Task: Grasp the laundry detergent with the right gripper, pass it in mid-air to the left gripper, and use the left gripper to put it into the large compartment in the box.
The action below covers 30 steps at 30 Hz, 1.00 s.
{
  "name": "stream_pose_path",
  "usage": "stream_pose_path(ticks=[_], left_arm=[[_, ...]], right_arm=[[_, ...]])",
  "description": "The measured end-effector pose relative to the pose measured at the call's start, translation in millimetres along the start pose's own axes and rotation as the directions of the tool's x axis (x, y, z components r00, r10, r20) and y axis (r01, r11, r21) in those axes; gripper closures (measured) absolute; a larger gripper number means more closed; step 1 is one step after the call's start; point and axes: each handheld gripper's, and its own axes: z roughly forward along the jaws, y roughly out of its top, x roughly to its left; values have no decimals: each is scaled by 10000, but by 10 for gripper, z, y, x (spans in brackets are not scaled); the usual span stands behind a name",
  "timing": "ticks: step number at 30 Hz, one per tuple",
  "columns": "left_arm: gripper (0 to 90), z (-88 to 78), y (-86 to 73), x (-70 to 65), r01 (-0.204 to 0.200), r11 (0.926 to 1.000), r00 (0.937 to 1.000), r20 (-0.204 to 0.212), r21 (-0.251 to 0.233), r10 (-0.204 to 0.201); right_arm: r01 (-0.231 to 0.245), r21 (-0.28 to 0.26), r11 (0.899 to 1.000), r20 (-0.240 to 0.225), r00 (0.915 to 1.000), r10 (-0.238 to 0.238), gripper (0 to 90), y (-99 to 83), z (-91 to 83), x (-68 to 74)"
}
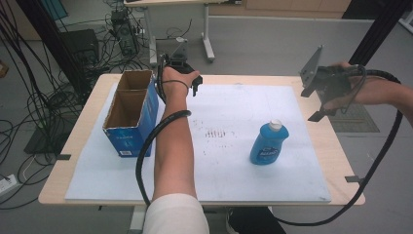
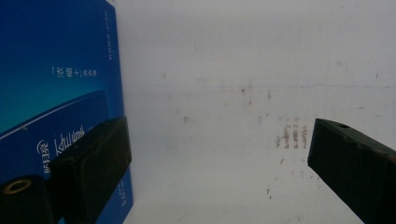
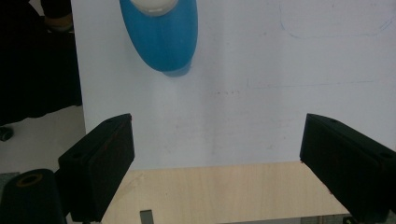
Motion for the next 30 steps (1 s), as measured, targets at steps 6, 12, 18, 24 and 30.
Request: stream_pose_path(ticks=[6,12,18,24,30], left_arm=[[66,-17,-18,-2,-3,10000,10000,7,21,3],[66,-29,-24,-3,-26,10000,10000,13,13,25],[66,-33,-33,-10,-31,10000,10000,13,17,30],[66,-57,-44,-6,9,10000,10000,44,-24,-9],[66,-83,-62,-3,-16,10000,10000,15,-26,16]], right_arm=[[28,13,10000,42,10000,-28,100,1,-11,22],[30,23,10000,70,10000,-30,100,-1,-19,31],[40,22,10000,116,9999,-41,100,0,-37,42],[80,27,10000,185,9998,-81,99,11,-71,45],[117,22,9999,217,9997,-117,98,16,-80,59]])
